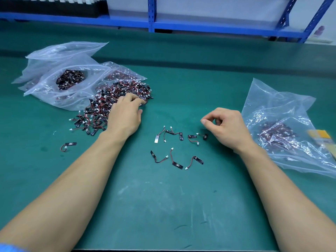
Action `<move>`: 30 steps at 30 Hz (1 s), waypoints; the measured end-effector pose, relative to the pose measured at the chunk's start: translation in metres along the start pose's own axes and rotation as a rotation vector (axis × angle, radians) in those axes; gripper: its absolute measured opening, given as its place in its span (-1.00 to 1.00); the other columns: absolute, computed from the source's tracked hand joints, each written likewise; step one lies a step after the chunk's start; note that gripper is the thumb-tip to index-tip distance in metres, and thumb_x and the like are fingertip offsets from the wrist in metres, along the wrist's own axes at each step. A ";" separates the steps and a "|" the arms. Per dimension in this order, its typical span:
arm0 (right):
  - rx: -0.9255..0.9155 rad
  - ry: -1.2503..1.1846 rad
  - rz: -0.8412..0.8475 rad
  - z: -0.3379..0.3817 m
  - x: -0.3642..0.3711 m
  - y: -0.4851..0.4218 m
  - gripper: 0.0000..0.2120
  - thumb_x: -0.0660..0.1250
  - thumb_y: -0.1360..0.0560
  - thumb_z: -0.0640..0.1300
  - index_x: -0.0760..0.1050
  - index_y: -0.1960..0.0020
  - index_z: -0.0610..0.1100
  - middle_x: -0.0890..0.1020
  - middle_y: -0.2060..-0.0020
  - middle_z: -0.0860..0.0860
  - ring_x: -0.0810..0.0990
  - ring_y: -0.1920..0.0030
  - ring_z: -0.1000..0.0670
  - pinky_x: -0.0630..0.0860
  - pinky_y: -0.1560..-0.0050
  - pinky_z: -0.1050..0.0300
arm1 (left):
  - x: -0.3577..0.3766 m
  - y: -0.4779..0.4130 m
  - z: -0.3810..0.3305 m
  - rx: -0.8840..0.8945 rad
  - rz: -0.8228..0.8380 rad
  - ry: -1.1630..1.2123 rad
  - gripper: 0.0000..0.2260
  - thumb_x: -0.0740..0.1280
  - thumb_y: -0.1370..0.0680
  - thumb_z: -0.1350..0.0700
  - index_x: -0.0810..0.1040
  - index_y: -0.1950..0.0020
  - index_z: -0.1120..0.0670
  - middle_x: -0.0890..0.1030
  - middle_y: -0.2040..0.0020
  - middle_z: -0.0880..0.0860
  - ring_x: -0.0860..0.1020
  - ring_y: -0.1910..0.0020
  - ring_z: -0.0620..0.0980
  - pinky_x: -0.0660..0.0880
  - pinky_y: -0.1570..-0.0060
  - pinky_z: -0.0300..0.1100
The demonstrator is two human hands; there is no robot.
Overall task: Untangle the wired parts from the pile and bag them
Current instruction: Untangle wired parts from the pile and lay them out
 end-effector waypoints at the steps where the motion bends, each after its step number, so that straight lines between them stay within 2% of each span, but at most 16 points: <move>1: 0.000 0.004 -0.018 0.000 -0.001 0.000 -0.88 0.46 -0.48 -0.16 0.66 0.21 0.01 0.52 0.34 0.38 0.44 0.35 0.13 0.30 0.27 0.40 | -0.001 0.000 -0.001 0.009 -0.002 0.006 -0.72 0.30 -0.61 0.16 0.57 -0.32 0.04 0.52 -0.27 0.05 0.44 -0.23 0.17 0.41 -0.20 0.08; 5: 0.001 0.004 -0.029 0.000 -0.003 -0.001 -0.89 0.46 -0.48 -0.16 0.67 0.20 -0.01 0.52 0.35 0.41 0.44 0.35 0.14 0.31 0.26 0.41 | -0.003 -0.001 -0.004 0.035 0.009 0.017 -0.74 0.31 -0.59 0.20 0.62 -0.24 0.00 0.62 -0.16 0.03 0.50 -0.17 0.16 0.47 -0.15 0.10; 9: 0.005 0.005 -0.022 0.000 -0.002 0.000 -0.89 0.46 -0.48 -0.15 0.67 0.20 0.00 0.52 0.35 0.39 0.43 0.35 0.13 0.31 0.27 0.41 | -0.004 -0.001 -0.004 0.043 0.002 0.047 -0.80 0.34 -0.59 0.15 0.63 -0.18 -0.01 0.64 -0.07 -0.02 0.48 -0.13 0.13 0.47 -0.14 0.08; 13: 0.004 -0.004 -0.024 -0.001 -0.002 0.000 -0.88 0.46 -0.48 -0.16 0.66 0.21 0.02 0.53 0.35 0.39 0.43 0.35 0.12 0.30 0.28 0.41 | -0.003 0.001 -0.010 0.106 0.007 0.138 -0.82 0.39 -0.56 0.11 0.61 -0.15 -0.02 0.63 0.07 -0.14 0.43 -0.01 0.00 0.45 -0.07 -0.03; 15: 0.005 -0.006 -0.025 -0.001 -0.003 0.000 -0.87 0.46 -0.48 -0.16 0.65 0.21 0.03 0.53 0.34 0.38 0.43 0.36 0.12 0.30 0.28 0.42 | -0.004 0.002 -0.009 0.078 0.004 0.192 -0.78 0.42 -0.53 0.09 0.57 -0.17 -0.03 0.60 0.09 -0.17 0.45 0.00 -0.02 0.47 -0.07 -0.04; 18: 0.009 -0.010 -0.025 -0.002 -0.003 0.000 -0.87 0.46 -0.48 -0.15 0.65 0.22 0.04 0.53 0.35 0.38 0.43 0.35 0.13 0.30 0.28 0.42 | -0.003 0.001 -0.001 0.005 -0.004 0.154 -0.69 0.41 -0.53 0.04 0.53 -0.28 -0.02 0.57 -0.06 -0.06 0.47 -0.13 0.05 0.46 -0.17 0.02; 20: 0.009 -0.007 -0.022 -0.002 -0.002 0.000 -0.88 0.46 -0.48 -0.15 0.65 0.21 0.03 0.52 0.35 0.37 0.43 0.35 0.13 0.30 0.28 0.41 | 0.003 0.001 0.000 -0.001 0.047 0.064 -0.65 0.33 -0.58 0.00 0.51 -0.36 -0.02 0.53 -0.20 0.01 0.41 -0.24 0.09 0.39 -0.26 0.04; 22: 0.010 -0.003 -0.018 -0.002 -0.002 0.000 -0.89 0.46 -0.48 -0.14 0.66 0.21 0.01 0.52 0.35 0.36 0.43 0.35 0.13 0.30 0.28 0.39 | 0.006 0.001 -0.002 0.016 0.077 -0.002 -0.67 0.27 -0.61 -0.02 0.54 -0.37 -0.05 0.49 -0.25 0.00 0.36 -0.27 0.09 0.33 -0.27 0.04; 27: 0.016 -0.023 -0.004 -0.002 -0.001 0.000 -0.88 0.46 -0.49 -0.15 0.65 0.22 0.01 0.53 0.36 0.33 0.42 0.37 0.11 0.30 0.29 0.38 | 0.000 0.005 -0.013 0.110 0.059 0.067 -0.81 0.35 -0.57 0.02 0.66 -0.16 -0.10 0.50 -0.15 -0.05 0.36 -0.20 0.06 0.30 -0.23 0.00; 30: 0.017 -0.027 -0.005 -0.001 -0.002 0.000 -0.87 0.46 -0.49 -0.15 0.65 0.22 0.01 0.52 0.37 0.35 0.42 0.37 0.12 0.31 0.29 0.39 | -0.005 0.007 -0.015 0.115 0.038 0.137 -0.91 0.39 -0.52 0.08 0.65 0.01 -0.08 0.51 -0.11 -0.09 0.37 -0.14 0.03 0.31 -0.21 -0.01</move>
Point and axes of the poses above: each hand's wrist, its own y-axis away from the middle knuckle, its own x-axis out of the palm, z = x × y, the point moved 8 cm from there along -y, towards the middle knuckle
